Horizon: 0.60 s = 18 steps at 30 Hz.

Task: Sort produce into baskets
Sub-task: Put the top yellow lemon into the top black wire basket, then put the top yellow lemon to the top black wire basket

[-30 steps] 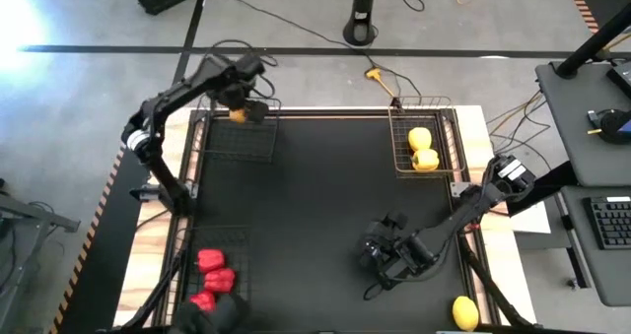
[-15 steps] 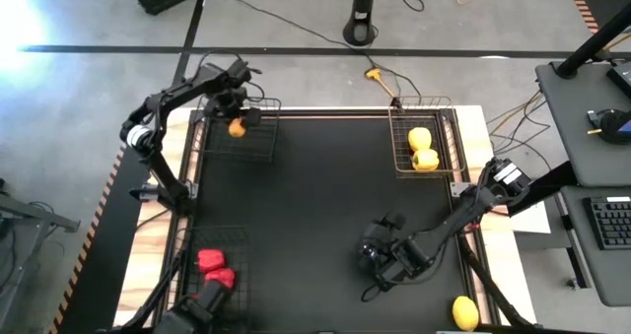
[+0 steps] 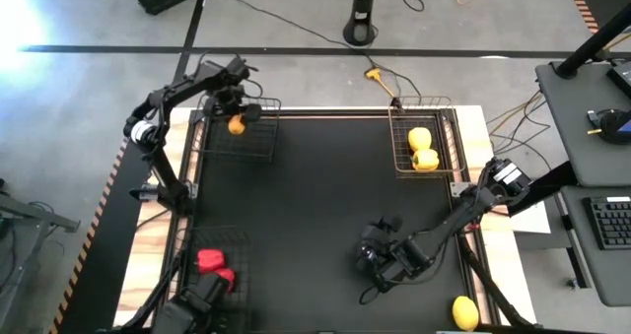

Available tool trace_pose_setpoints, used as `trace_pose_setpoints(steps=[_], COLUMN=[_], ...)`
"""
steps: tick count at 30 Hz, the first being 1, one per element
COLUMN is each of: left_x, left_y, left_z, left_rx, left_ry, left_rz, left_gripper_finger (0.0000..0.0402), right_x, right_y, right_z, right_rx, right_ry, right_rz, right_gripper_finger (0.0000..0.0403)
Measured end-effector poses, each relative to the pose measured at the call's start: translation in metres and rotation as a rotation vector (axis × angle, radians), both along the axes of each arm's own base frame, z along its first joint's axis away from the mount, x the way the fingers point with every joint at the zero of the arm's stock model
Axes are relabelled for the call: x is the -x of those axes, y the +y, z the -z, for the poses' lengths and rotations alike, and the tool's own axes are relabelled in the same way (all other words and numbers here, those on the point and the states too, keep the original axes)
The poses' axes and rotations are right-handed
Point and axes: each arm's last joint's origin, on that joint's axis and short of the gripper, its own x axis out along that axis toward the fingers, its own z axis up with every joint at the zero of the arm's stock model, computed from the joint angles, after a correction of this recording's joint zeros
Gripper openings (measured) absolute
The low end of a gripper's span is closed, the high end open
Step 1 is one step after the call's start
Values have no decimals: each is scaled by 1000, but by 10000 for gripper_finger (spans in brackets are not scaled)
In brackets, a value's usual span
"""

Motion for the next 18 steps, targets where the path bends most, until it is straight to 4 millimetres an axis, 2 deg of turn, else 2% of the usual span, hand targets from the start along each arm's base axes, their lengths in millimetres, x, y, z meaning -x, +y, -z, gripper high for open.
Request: trace_pose_setpoints(steps=[6, 18], left_x=[5, 6], left_y=[2, 2], left_z=[1, 2], left_rx=[-32, -72], left_ry=[68, 151], left_rz=[-20, 5], left_gripper_finger=[235, 296], right_x=[0, 0], right_y=[0, 0], right_z=[0, 0], right_rx=[2, 21], right_ry=[-1, 17], right_rz=[-6, -34], right_gripper_finger=[400, 400])
